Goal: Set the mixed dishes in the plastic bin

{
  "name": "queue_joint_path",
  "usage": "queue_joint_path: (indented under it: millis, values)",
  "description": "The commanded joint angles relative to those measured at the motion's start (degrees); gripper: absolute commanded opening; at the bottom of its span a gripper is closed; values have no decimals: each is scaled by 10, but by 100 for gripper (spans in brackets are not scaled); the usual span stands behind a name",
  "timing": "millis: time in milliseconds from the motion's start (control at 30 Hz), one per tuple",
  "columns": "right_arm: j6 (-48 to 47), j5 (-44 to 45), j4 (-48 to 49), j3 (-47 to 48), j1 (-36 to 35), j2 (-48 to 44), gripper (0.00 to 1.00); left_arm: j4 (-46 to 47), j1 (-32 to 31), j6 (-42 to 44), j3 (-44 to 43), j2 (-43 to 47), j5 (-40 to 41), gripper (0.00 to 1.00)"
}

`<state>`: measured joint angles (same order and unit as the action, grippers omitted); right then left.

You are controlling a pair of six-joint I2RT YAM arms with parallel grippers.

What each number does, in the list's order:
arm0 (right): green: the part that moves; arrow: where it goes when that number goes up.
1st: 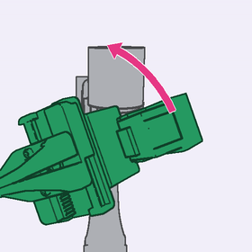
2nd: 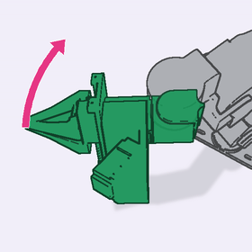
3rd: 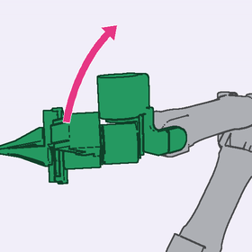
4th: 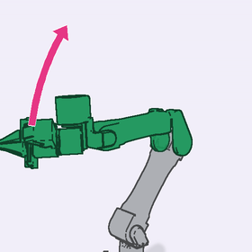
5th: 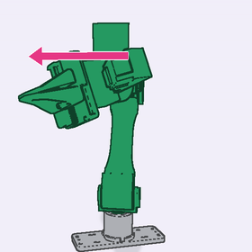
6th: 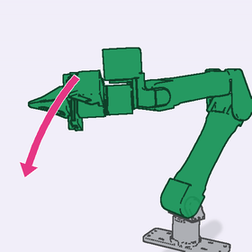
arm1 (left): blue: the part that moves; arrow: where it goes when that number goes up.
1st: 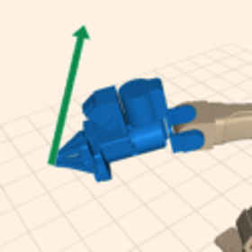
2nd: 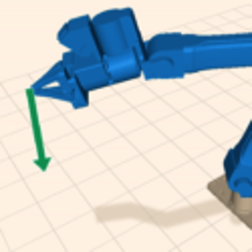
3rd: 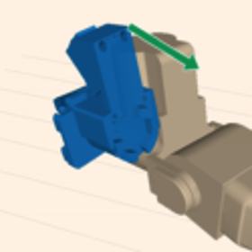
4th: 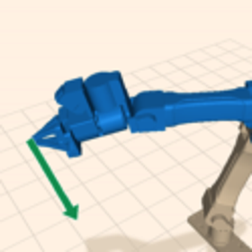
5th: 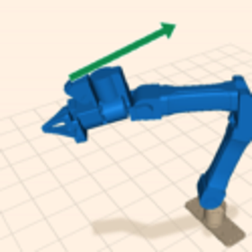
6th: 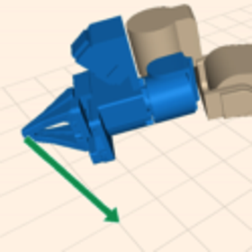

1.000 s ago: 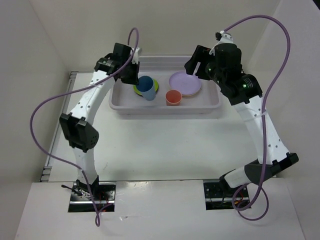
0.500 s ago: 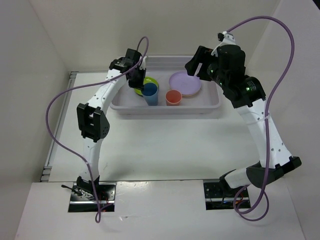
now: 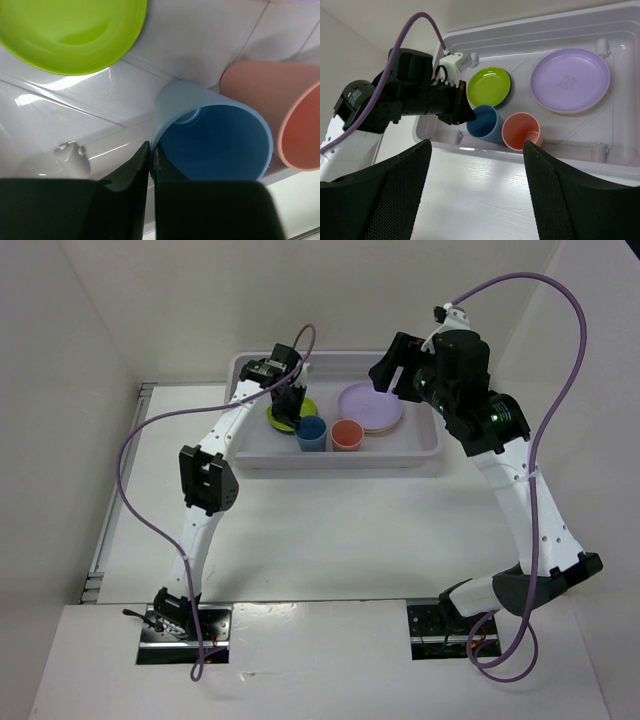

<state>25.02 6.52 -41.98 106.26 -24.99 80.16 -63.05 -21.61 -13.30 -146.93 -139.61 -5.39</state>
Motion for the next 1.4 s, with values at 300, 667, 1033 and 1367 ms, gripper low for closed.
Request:
queue_joint_path:
  millis: [300, 667, 1033, 1367]
  values:
    - [-8, -5, 24, 3, -9, -3, 80, -38, -7, 12, -35, -12, 17, 54]
    - [-13, 28, -1, 8, -9, -2, 92, -38, -7, 12, -35, 83, 47, 100]
    - [22, 39, 20, -66, -9, -12, 100, -61, -7, 1, 30, 247, 72, 100]
    - [56, -12, 54, -147, -9, -40, 100, 89, 9, -23, 343, 552, 69, 100]
